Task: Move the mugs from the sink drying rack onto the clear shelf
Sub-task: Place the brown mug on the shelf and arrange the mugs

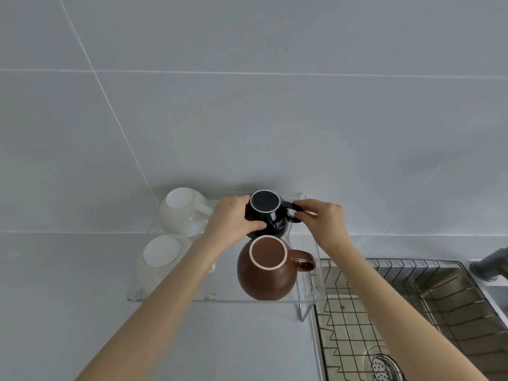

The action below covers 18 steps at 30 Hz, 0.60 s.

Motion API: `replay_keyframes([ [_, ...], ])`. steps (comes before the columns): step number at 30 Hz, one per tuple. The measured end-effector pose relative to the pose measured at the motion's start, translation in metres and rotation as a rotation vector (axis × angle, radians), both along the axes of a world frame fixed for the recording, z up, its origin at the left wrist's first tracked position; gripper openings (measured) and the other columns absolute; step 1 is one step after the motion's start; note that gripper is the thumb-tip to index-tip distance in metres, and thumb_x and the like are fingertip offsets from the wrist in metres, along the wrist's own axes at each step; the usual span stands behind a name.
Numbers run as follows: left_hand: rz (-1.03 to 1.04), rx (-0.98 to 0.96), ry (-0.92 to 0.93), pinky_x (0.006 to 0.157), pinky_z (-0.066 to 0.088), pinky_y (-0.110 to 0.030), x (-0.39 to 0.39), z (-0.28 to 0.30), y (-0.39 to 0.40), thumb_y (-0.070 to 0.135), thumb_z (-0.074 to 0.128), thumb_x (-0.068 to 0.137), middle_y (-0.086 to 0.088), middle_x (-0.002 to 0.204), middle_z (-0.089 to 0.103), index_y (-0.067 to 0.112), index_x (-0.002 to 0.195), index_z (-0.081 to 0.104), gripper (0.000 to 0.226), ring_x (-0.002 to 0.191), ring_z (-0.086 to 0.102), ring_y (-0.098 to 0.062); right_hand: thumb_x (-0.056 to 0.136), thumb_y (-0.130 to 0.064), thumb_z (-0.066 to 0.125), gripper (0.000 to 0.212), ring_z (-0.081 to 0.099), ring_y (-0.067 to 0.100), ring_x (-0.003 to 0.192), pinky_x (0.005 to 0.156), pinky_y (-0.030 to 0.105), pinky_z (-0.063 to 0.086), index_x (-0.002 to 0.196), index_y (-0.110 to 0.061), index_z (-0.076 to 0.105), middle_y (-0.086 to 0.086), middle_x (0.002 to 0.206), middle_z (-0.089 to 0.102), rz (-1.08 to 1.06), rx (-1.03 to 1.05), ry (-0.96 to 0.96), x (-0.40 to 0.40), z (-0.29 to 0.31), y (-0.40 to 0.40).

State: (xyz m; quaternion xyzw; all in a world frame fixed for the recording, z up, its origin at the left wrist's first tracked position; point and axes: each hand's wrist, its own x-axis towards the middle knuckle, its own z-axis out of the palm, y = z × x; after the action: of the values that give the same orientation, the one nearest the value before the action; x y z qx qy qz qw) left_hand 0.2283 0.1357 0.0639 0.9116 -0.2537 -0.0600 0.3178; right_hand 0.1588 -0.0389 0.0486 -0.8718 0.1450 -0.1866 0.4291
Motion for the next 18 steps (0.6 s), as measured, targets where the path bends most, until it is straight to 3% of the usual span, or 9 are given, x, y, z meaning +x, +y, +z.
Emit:
replay_keyframes([
  [3, 0.018, -0.009, -0.042, 0.074, 0.044, -0.029, -0.001, -0.002, 0.002, 0.03, 0.074, 0.067, -0.006, 0.099, 0.073, 0.02, 0.112, 0.061, 0.048, 0.091, 0.064, -0.026, 0.076, 0.005, 0.063, 0.024, 0.065, 0.019, 0.079, 0.066, -0.006, 0.039, 0.098, -0.002, 0.07, 0.018, 0.095, 0.073, 0.024, 0.017, 0.015, 0.005, 0.003, -0.003],
  [11, 0.065, 0.0, -0.089, 0.064, 0.037, -0.029, -0.005, -0.006, 0.003, 0.034, 0.072, 0.07, -0.012, 0.084, 0.07, 0.017, 0.115, 0.059, 0.05, 0.068, 0.051, -0.024, 0.078, 0.003, 0.063, 0.023, 0.065, 0.02, 0.082, 0.07, -0.004, 0.042, 0.098, -0.005, 0.07, 0.016, 0.097, 0.073, -0.01, 0.025, -0.004, 0.006, -0.007, -0.003],
  [13, 0.05, 0.023, -0.073, 0.068, 0.043, -0.033, -0.008, -0.006, 0.004, 0.035, 0.069, 0.073, -0.014, 0.088, 0.07, 0.015, 0.119, 0.055, 0.051, 0.077, 0.059, -0.031, 0.078, 0.003, 0.062, 0.023, 0.067, 0.026, 0.09, 0.077, 0.008, 0.046, 0.098, -0.005, 0.07, 0.016, 0.097, 0.073, -0.002, 0.026, 0.031, 0.007, -0.003, -0.003],
  [15, 0.015, 0.07, -0.074, 0.081, 0.047, -0.039, -0.014, -0.006, 0.007, 0.034, 0.064, 0.078, -0.016, 0.104, 0.069, 0.013, 0.125, 0.048, 0.054, 0.098, 0.06, -0.036, 0.077, 0.0, 0.062, 0.024, 0.064, 0.029, 0.098, 0.087, 0.025, 0.048, 0.101, -0.004, 0.067, 0.017, 0.102, 0.071, 0.048, -0.046, 0.131, 0.01, 0.006, -0.002],
  [18, -0.015, 0.051, -0.107, 0.099, 0.039, -0.036, -0.019, 0.008, 0.029, 0.031, 0.061, 0.081, -0.011, 0.134, 0.055, 0.015, 0.134, 0.039, 0.06, 0.122, 0.05, -0.03, 0.083, -0.009, 0.059, 0.037, 0.055, 0.029, 0.112, 0.09, 0.026, 0.039, 0.119, -0.005, 0.053, 0.016, 0.12, 0.06, 0.105, -0.21, 0.174, 0.015, 0.026, 0.01],
])
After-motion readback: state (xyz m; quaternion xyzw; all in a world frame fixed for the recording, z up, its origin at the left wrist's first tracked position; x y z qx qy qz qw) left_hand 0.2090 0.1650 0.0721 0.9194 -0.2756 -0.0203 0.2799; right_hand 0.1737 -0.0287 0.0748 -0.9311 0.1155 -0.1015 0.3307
